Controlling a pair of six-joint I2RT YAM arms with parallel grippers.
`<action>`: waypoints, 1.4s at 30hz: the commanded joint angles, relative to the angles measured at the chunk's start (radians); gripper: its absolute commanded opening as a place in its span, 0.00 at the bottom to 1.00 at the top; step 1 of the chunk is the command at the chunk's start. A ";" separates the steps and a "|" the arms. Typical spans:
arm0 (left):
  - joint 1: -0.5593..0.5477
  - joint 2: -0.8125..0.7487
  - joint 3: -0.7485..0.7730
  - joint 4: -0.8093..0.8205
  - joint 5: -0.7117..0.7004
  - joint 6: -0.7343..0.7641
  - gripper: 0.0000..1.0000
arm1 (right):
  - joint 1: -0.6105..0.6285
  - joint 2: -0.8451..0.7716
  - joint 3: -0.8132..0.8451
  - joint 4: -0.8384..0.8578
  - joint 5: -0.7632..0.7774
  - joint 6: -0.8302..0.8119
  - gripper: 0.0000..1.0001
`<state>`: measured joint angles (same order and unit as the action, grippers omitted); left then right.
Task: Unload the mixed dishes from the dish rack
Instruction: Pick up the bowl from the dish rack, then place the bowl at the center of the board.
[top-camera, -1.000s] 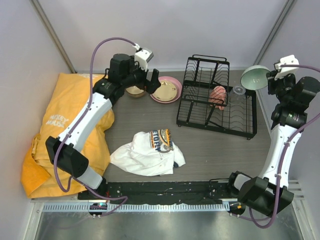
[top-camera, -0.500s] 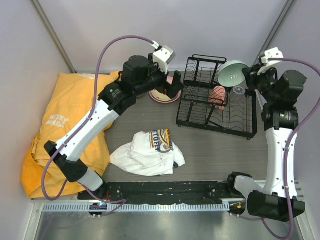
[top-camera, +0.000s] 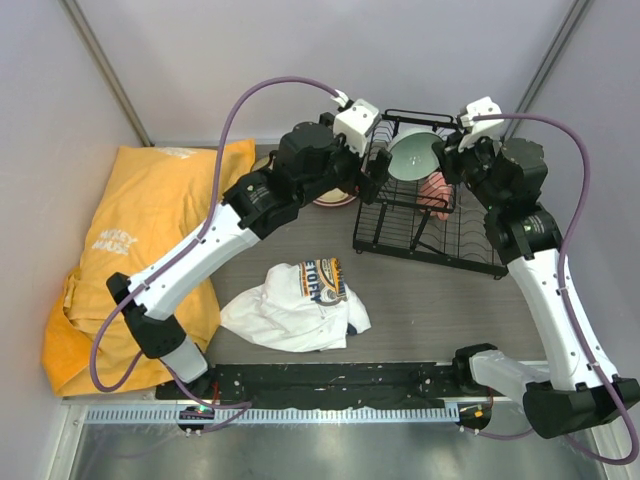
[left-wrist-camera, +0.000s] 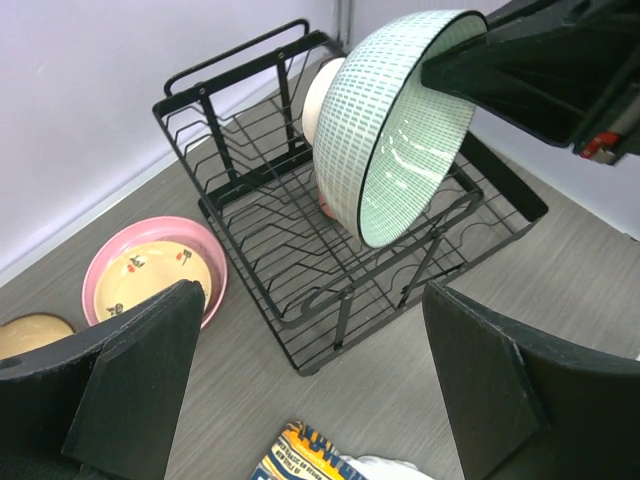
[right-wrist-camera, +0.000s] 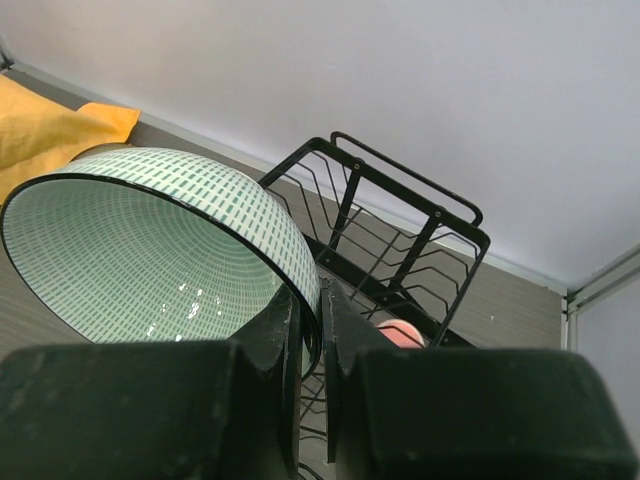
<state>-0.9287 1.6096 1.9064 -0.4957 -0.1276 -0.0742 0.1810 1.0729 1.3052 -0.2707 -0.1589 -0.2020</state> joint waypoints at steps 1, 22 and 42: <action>-0.019 0.033 0.062 -0.007 -0.064 0.002 0.95 | 0.026 -0.002 0.009 0.093 0.067 0.045 0.06; -0.041 0.200 0.247 -0.015 -0.152 0.073 0.77 | 0.044 -0.057 -0.032 0.076 -0.037 0.141 0.06; -0.042 0.243 0.264 -0.014 -0.195 0.106 0.39 | 0.046 -0.100 -0.076 0.073 -0.091 0.158 0.06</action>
<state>-0.9699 1.8633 2.1368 -0.5415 -0.2890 0.0135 0.2207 1.0092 1.2171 -0.2787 -0.2401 -0.0532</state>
